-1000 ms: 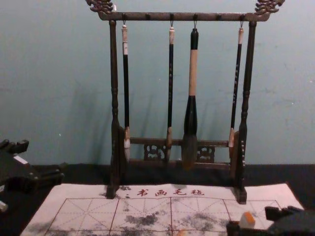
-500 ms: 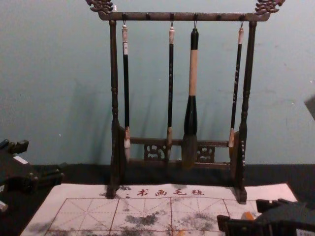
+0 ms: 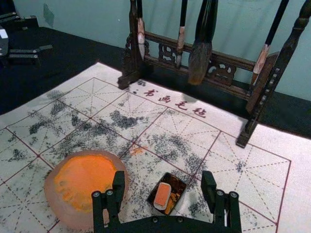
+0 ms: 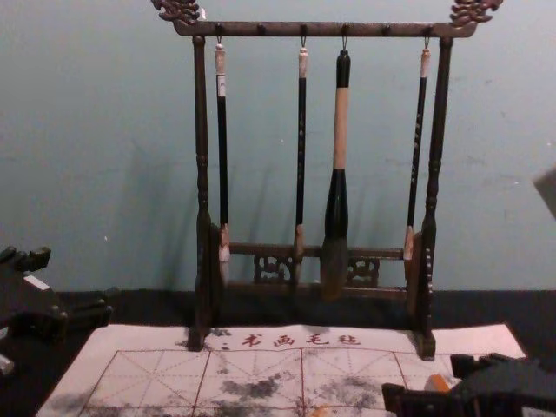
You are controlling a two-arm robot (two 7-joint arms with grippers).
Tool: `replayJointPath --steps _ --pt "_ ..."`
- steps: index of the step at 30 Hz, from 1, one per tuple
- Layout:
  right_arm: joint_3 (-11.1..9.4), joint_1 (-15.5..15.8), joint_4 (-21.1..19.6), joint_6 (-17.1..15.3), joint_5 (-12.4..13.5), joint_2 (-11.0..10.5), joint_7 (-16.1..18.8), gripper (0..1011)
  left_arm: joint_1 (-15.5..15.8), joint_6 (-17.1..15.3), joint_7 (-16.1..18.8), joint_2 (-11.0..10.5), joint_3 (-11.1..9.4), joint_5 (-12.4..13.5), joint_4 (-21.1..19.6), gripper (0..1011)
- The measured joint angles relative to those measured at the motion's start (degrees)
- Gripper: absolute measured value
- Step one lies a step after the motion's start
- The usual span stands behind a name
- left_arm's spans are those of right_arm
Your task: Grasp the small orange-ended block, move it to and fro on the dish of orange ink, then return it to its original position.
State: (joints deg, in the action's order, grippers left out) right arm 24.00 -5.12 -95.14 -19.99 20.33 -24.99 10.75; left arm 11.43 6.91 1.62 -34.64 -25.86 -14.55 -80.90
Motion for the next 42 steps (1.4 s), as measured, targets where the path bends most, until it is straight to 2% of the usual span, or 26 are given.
replayJointPath --steps 5,12,13,15,18,20,22,24,25,27,31,32,34,42 --pt "0.02 0.03 -0.03 0.06 0.03 -0.03 -0.01 997 0.00 0.00 0.00 0.00 0.00 0.00 0.00 1001" --pt "0.03 0.06 -0.07 0.15 0.08 -0.07 -0.02 861 0.00 0.00 0.00 0.00 0.00 0.00 0.00 1001" --pt "0.03 0.07 -0.07 0.15 0.09 -0.08 -0.02 801 0.00 0.00 0.00 0.00 0.00 0.00 0.00 1001" --pt "0.03 0.07 -0.07 0.18 0.11 -0.09 -0.02 764 0.00 0.00 0.00 0.00 0.00 0.00 0.00 1001" --pt "0.03 0.07 -0.07 0.20 0.13 -0.11 -0.02 650 0.00 0.00 0.00 0.00 0.00 0.00 0.00 1001" --pt "0.03 0.07 -0.07 0.21 0.14 -0.11 -0.02 628 0.00 0.00 0.00 0.00 0.00 0.00 0.00 1001" --pt "0.03 0.07 -0.07 0.23 0.15 -0.12 -0.02 533 0.00 0.00 0.00 0.00 0.00 0.00 0.00 1001" --pt "0.03 0.07 -0.07 0.24 0.15 -0.12 -0.02 487 0.00 0.00 0.00 0.00 0.00 0.00 0.00 1001" --pt "0.03 0.07 -0.07 0.25 0.16 -0.12 -0.02 426 0.00 0.00 0.00 0.00 0.00 0.00 0.00 1001" --pt "0.03 0.07 -0.07 0.26 0.17 -0.13 -0.02 387 0.00 0.00 0.00 0.00 0.00 0.00 0.00 1001" --pt "0.03 0.07 -0.07 0.28 0.18 -0.13 -0.02 225 0.00 0.00 0.00 0.00 0.00 0.00 0.00 1001" --pt "0.03 0.07 -0.07 0.28 0.19 -0.13 -0.02 225 0.00 0.00 0.00 0.00 0.00 0.00 0.00 1001" --pt "0.03 0.07 -0.07 0.28 0.20 -0.12 -0.02 153 0.00 0.00 0.00 0.00 0.00 0.00 0.00 1001" --pt "0.03 0.07 -0.07 0.29 0.20 -0.13 -0.02 126 0.00 0.00 0.00 0.00 0.00 0.00 0.00 1001"
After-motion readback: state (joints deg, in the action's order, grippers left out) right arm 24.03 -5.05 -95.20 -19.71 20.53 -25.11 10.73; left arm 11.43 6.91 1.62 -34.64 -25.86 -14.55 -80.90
